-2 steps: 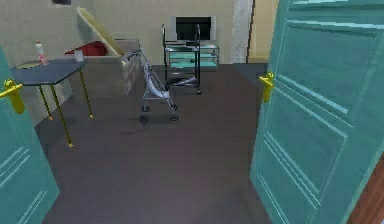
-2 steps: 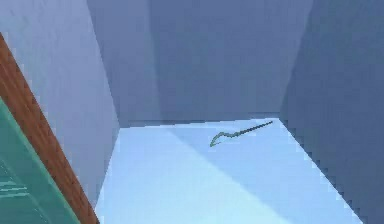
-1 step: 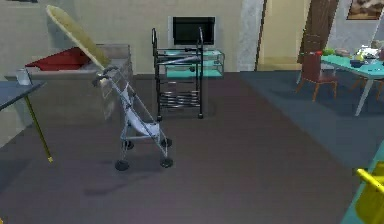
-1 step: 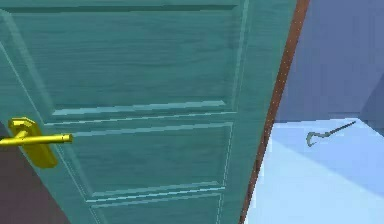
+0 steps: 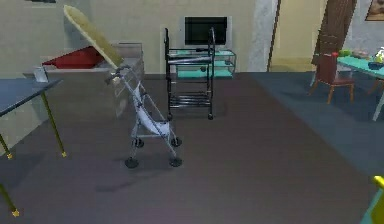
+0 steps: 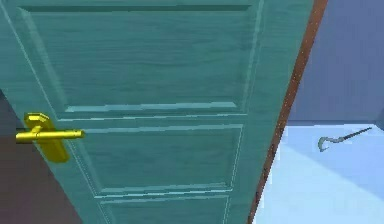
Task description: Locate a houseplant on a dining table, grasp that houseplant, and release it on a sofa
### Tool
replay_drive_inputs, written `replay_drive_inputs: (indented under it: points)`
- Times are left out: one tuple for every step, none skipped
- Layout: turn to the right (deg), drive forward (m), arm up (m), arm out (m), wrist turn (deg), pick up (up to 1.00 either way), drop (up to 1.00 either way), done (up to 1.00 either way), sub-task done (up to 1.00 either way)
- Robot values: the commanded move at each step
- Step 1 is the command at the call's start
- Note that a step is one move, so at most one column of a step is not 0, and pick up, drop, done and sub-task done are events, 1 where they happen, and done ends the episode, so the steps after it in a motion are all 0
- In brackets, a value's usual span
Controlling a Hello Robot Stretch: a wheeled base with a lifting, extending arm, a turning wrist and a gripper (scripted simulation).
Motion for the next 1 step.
replay_drive_inputs:
  points:
    - [0.0,0.75,0.0,0.0,0.0,0.0,0.0,0.0,0.0]
